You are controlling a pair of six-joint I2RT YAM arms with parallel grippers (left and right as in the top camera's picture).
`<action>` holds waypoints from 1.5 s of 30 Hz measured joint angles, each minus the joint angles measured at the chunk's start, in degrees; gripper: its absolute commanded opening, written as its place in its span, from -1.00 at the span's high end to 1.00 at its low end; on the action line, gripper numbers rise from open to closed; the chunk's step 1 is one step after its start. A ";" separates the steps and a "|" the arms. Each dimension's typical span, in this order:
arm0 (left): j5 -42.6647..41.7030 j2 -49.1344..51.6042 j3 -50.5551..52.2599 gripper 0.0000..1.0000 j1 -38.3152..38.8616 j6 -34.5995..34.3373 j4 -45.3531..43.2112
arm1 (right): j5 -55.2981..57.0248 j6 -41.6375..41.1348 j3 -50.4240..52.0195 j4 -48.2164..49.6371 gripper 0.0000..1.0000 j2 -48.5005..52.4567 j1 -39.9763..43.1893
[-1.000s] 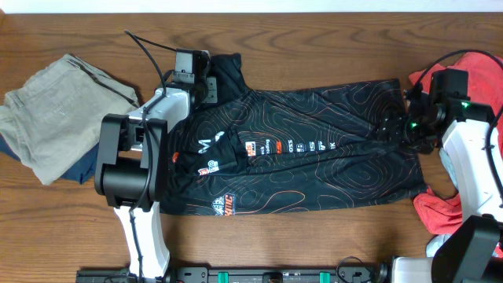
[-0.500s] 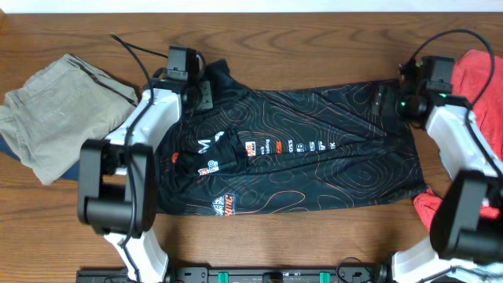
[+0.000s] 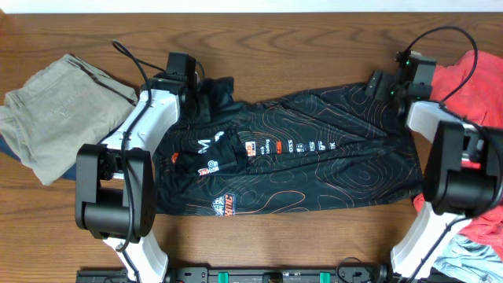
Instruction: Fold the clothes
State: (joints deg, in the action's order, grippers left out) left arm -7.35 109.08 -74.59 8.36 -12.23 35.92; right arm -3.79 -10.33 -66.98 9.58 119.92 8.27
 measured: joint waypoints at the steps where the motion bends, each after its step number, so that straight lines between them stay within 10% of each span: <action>1: 0.00 0.00 0.02 0.88 0.00 0.00 0.15 | 0.02 -0.42 0.00 0.98 -0.78 0.74 0.00; 5: 0.00 0.00 0.07 0.87 0.00 0.00 0.31 | 0.61 -1.75 -0.13 5.09 -0.54 2.60 0.00; 10: 0.00 0.00 0.07 0.88 0.00 0.00 0.28 | 0.98 -2.73 -0.22 4.87 0.98 3.02 0.00; 28: 0.04 -3.50 0.24 0.88 -0.07 0.17 1.20 | 0.68 -4.31 -0.11 -22.16 0.98 -10.51 4.63; 45: -0.02 -17.90 1.49 0.87 -0.37 0.24 30.18 | 11.17 -4.11 -0.04 -63.78 0.98 -27.78 4.68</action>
State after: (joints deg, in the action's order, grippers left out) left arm -7.38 91.18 -73.10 7.99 -11.99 66.11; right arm 7.38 -14.44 -67.02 -54.19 92.14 12.95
